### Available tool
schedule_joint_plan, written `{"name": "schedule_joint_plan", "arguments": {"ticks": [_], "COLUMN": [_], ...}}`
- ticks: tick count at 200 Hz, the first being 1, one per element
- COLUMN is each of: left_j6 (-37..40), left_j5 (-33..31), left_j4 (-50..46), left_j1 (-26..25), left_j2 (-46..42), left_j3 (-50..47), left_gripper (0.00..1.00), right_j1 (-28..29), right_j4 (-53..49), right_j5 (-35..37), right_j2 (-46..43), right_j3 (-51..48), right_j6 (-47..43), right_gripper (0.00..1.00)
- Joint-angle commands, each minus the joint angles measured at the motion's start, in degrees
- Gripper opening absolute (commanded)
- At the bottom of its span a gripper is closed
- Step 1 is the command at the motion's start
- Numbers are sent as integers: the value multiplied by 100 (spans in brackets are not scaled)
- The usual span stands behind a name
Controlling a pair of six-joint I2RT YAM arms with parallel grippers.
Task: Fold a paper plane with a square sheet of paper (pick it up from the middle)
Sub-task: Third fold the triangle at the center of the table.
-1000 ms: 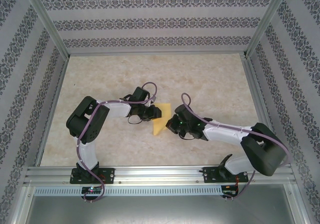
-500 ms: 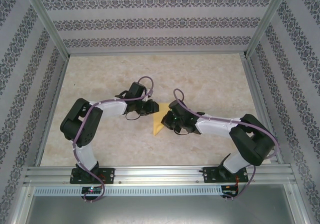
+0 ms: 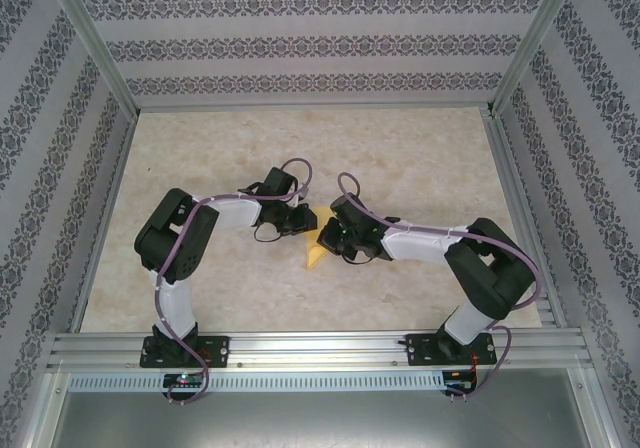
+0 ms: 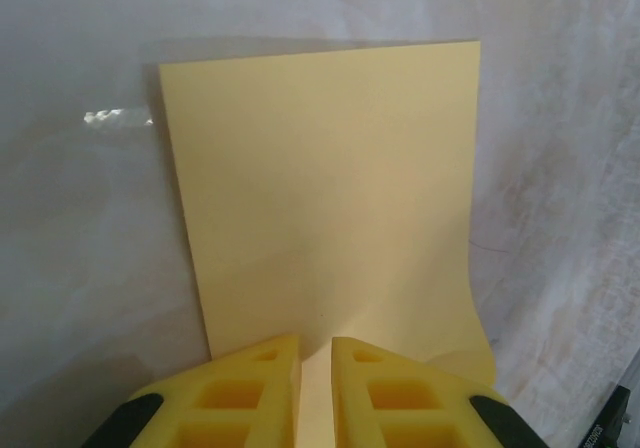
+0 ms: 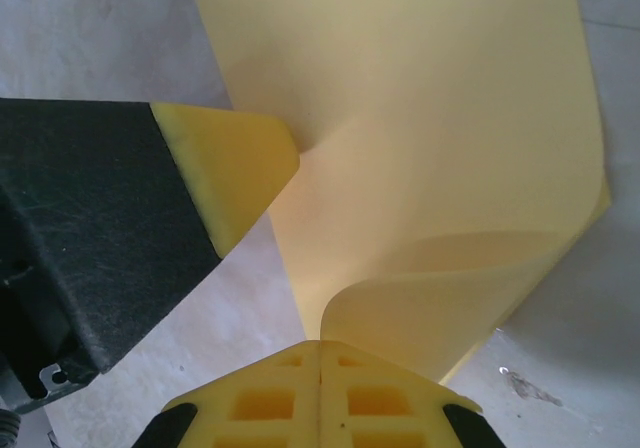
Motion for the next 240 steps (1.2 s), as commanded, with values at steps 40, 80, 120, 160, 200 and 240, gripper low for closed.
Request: {"name": "schedule_joint_plan", "arguments": {"ticks": [40,80,120,160,200,240], "left_j6": [161,160,166,161,162,161], "left_j5": [-11,32,31,33,33,33], "left_j4": [-188,-182,-188,-182,-182,-180], "left_j1": [40,36,34,41,42,42], "left_j2": [38,28,-11,-22,-22,-19], "left_j3": [87,89,90,84,58,60], "left_gripper": [16,16,15,15,14,14], "right_j1": [-43,-37,-34,-35,-44,-40], "right_j4": [-108,-203,-213,-205,-160,-176], "right_j5": [-119,-160,-151,-146,-129,-104], "right_j2": [240,361,442,520,581,666], "right_j3": [255,370,422,449,481,519], "right_j6": [-231,-312,-326,-330,-340,-342], "right_gripper": [1,2,2,2,2,2]}}
